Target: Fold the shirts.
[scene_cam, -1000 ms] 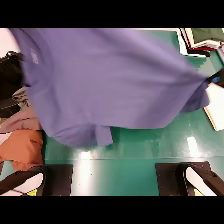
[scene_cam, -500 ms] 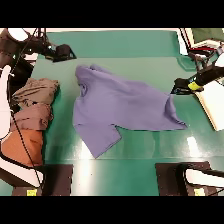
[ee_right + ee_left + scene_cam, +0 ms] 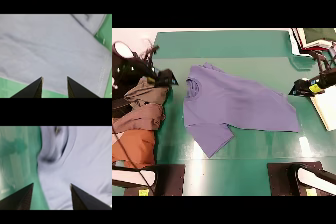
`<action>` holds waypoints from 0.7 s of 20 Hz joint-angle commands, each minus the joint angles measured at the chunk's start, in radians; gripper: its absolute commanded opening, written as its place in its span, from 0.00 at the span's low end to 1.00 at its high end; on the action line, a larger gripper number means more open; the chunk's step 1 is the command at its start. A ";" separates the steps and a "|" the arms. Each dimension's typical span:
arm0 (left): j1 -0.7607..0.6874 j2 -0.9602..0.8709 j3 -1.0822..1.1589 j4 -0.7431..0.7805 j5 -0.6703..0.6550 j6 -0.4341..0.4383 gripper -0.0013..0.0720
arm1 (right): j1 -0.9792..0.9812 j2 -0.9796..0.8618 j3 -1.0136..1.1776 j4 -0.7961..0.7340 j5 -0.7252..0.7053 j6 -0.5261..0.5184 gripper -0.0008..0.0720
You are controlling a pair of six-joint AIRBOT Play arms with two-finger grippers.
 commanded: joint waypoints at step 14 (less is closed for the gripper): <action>-0.189 0.303 -0.741 -0.190 0.340 0.009 0.23 | -0.021 0.169 -0.117 0.001 -0.005 -0.037 0.50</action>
